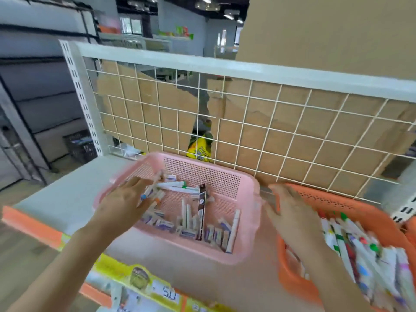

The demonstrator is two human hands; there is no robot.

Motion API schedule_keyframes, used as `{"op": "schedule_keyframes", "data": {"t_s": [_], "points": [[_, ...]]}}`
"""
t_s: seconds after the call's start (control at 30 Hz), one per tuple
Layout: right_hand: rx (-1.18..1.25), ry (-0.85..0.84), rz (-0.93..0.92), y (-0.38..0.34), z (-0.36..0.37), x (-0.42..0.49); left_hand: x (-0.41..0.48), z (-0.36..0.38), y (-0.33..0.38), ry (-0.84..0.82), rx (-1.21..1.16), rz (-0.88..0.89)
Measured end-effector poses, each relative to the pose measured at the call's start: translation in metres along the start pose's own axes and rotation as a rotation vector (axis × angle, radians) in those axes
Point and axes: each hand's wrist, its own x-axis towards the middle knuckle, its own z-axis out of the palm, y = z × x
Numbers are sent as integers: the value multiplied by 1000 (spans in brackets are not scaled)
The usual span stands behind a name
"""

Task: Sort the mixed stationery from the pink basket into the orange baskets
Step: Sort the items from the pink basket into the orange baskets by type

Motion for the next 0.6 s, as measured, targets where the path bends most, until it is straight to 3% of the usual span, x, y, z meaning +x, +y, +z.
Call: {"op": "schedule_keyframes", "data": {"t_s": [0.37, 0.6], "points": [[52, -233, -111, -103, 60, 23, 56, 22, -47, -321, -70, 27], [137, -640, -123, -134, 101, 47, 93, 50, -38, -419, -21, 65]]}}
